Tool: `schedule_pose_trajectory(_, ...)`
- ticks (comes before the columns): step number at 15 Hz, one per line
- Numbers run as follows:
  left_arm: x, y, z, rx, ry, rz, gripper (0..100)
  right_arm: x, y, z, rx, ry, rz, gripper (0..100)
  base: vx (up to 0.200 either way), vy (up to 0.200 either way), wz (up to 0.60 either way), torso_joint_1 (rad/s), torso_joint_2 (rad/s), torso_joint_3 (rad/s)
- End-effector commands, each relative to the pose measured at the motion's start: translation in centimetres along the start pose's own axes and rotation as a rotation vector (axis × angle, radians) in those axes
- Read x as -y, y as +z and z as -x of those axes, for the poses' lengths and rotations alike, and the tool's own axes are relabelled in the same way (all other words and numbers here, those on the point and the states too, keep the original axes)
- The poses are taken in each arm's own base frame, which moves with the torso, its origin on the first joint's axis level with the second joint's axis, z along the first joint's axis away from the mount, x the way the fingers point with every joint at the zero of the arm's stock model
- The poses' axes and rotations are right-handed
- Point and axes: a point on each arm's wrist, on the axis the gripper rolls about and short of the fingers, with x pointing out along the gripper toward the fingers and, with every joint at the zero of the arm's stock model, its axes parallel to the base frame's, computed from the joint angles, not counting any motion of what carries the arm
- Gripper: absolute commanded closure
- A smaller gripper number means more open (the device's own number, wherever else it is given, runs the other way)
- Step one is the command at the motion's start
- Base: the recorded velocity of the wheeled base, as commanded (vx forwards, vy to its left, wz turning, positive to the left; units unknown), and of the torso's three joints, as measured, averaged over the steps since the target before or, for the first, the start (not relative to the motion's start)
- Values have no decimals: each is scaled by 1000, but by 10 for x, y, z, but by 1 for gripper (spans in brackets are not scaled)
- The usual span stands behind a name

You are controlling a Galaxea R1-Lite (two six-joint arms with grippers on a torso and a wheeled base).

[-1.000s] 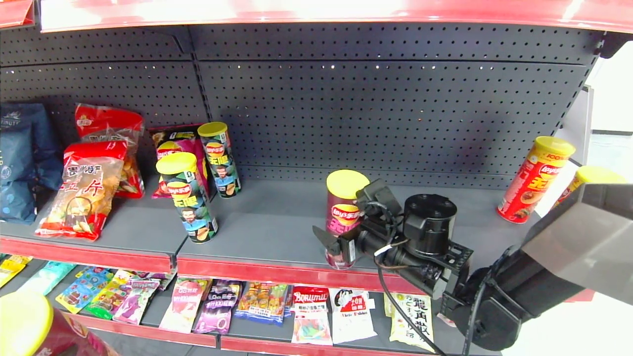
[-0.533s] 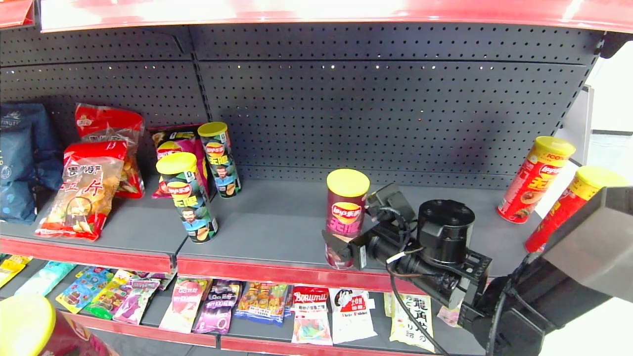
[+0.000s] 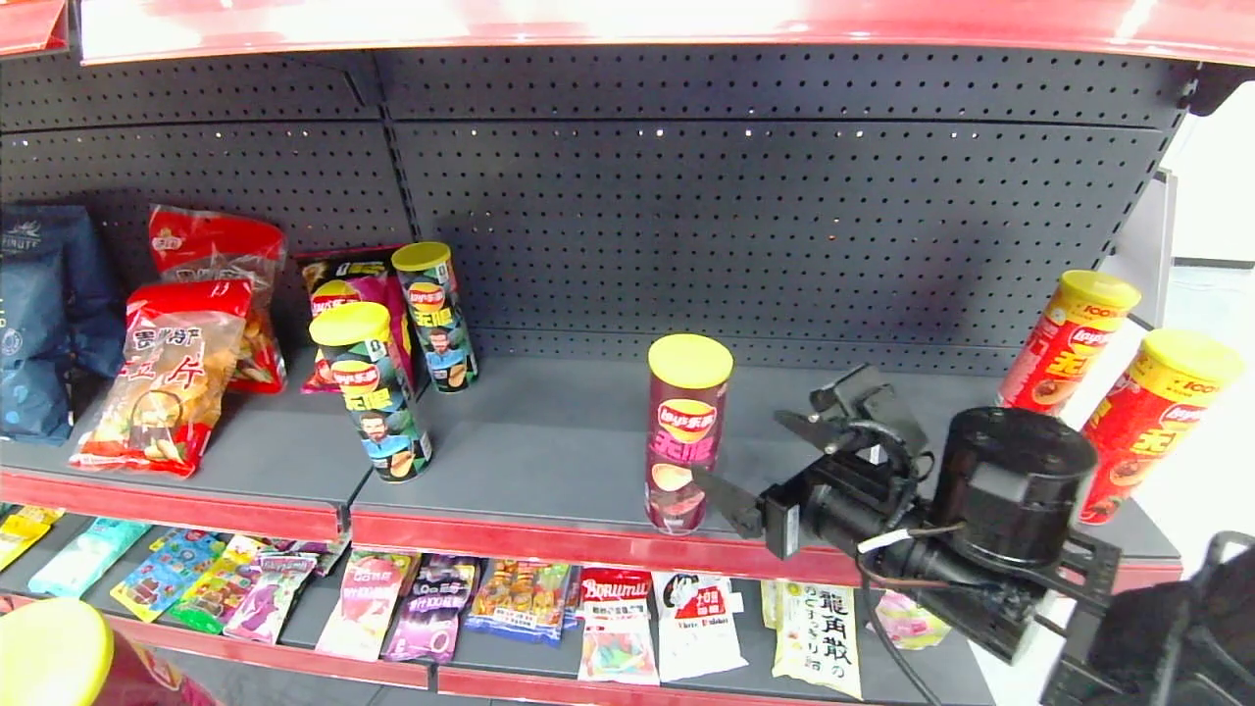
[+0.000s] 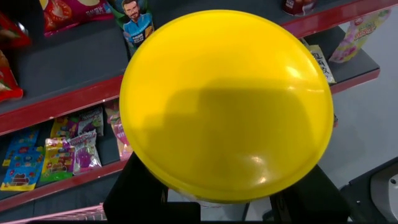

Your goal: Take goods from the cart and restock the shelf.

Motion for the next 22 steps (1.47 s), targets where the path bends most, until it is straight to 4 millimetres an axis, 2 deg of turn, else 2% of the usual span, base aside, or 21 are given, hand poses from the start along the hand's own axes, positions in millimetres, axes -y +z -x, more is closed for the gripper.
schedule_pose_trajectory(1, 2, -3, 4, 20, 5, 3, 100, 7, 12, 40, 42, -29, -3, 0, 0, 0, 0, 0, 0, 0)
schedule_pose_trajectory(2, 2, -2, 5, 29, 7, 3, 100, 13, 15, 52, 56, -57, -5, 0, 0, 0, 0, 0, 0, 0)
schedule_pose_trajectory(5, 3, -1, 8, 48, 9, 16, 100, 49, 36, 84, 101, -211, 70, 0, 0, 0, 0, 0, 0, 0)
schedule_pose_trajectory(8, 3, 3, 9, 66, -23, 11, 100, 63, 68, 118, 109, -281, 70, 0, 0, 0, 0, 0, 0, 0)
schedule_pose_trajectory(9, 3, 4, 8, 66, -23, 11, 100, 64, 71, 123, 108, -291, 69, 0, 0, 0, 0, 0, 0, 0)
schedule_pose_trajectory(10, 3, 5, 9, 71, -22, 10, 100, 72, 76, 150, 89, -364, 64, 0, 0, 0, 0, 0, 0, 0)
schedule_pose_trajectory(12, 2, 10, 11, 85, -20, 6, 100, 80, 71, 183, 68, -487, 47, 0, 0, 0, 0, 0, 0, 0)
schedule_pose_trajectory(13, 1, 15, 11, 90, -18, 6, 100, 78, 64, 203, 39, -538, 39, 0, 0, 0, 0, 0, 0, 0)
schedule_pose_trajectory(14, 0, 16, 10, 88, -15, 8, 100, 77, 61, 210, 27, -554, 36, 0, 0, 0, 0, 0, 0, 0)
schedule_pose_trajectory(15, -2, 25, 9, 88, -13, 28, 100, 69, 48, 234, -3, -617, -2, 0, 0, 0, 0, 0, 0, 0)
schedule_pose_trajectory(16, -4, 31, 9, 93, -10, 26, 100, 63, 40, 249, -14, -665, -36, 0, 0, 0, 0, 0, 0, 0)
schedule_pose_trajectory(18, -7, 43, 8, 103, -2, 27, 100, 46, 22, 273, -51, -692, -67, 0, 0, 0, 0, 0, 0, 0)
schedule_pose_trajectory(20, -8, 43, 7, 97, 0, 29, 100, 31, 3, 291, -66, -687, -68, 0, 0, 0, 0, 0, 0, 0)
schedule_pose_trajectory(22, -7, 40, 6, 87, -10, 31, 100, 25, -18, 295, -78, -690, -71, 0, 0, 0, 0, 0, 0, 0)
